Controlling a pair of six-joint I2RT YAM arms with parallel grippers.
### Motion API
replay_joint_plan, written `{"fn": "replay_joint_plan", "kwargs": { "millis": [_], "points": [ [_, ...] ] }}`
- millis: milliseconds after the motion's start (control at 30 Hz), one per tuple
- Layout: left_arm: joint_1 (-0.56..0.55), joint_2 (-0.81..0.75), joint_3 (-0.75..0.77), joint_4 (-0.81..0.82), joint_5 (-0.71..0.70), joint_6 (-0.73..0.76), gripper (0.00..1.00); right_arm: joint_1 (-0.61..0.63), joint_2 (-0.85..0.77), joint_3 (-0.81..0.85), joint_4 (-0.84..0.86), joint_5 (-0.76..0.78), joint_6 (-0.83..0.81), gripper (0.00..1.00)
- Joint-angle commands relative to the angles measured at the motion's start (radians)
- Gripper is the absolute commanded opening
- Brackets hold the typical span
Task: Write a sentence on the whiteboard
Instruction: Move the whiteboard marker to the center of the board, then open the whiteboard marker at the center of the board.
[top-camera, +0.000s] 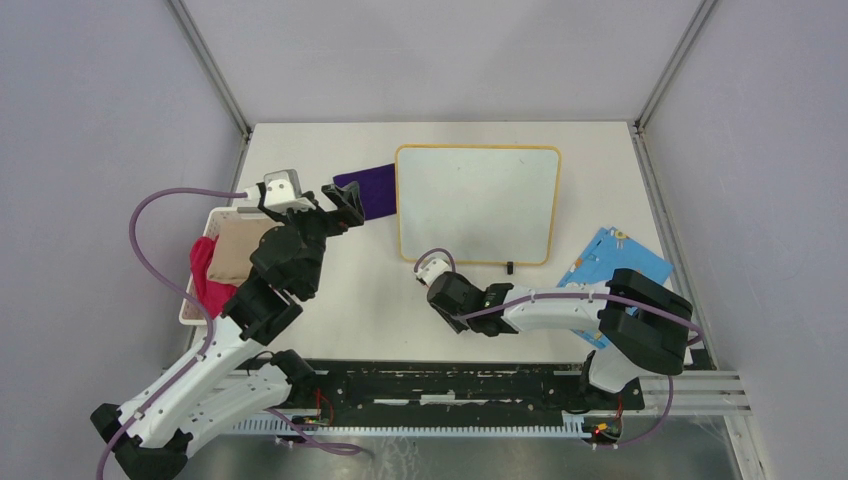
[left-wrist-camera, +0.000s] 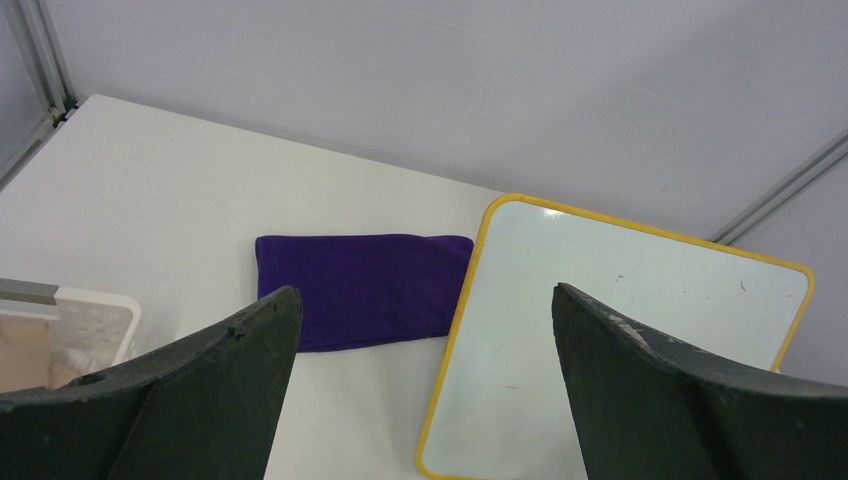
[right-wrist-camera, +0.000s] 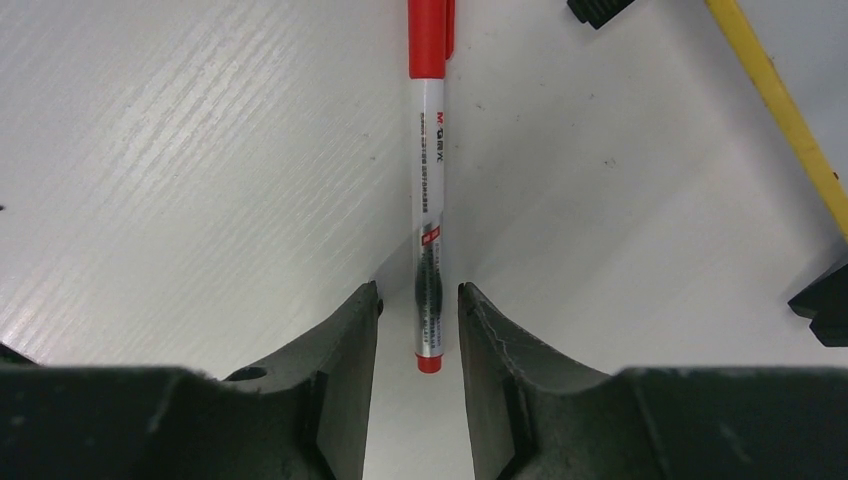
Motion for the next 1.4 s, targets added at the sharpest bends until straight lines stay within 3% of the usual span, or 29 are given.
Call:
{"fn": "replay_joint_plan", "kwargs": {
  "millis": [0, 433, 667, 900, 1133, 1367],
  "points": [
    [-0.005, 0.0, 0.027, 0.025, 0.006, 0.009, 1.0, -0.038, 0.024, 0.043, -0.007, -0.063, -0.024, 0.41],
    [-0.005, -0.009, 0.034, 0.025, 0.009, 0.02, 1.0, -0.09, 0.128, 0.105, -0.016, -0.147, -0.073, 0.33],
    [-0.006, 0.001, 0.038, 0.026, 0.065, 0.019, 1.0, -0.092, 0.048, 0.041, -0.005, -0.098, -0.062, 0.0],
    [-0.006, 0.05, 0.038, 0.05, 0.223, 0.013, 1.0, -0.089, -0.318, -0.137, 0.121, -0.09, -0.075, 0.0],
    [-0.01, 0.099, 0.018, 0.144, 0.613, -0.002, 1.0, -0.088, -0.744, -0.335, 0.333, 0.001, -0.064, 0.0],
    [-0.012, 0.213, 0.108, 0.164, 0.91, -0.13, 0.99, -0.089, -0.958, -0.424, 0.499, 0.028, -0.087, 0.0]
  ]
}}
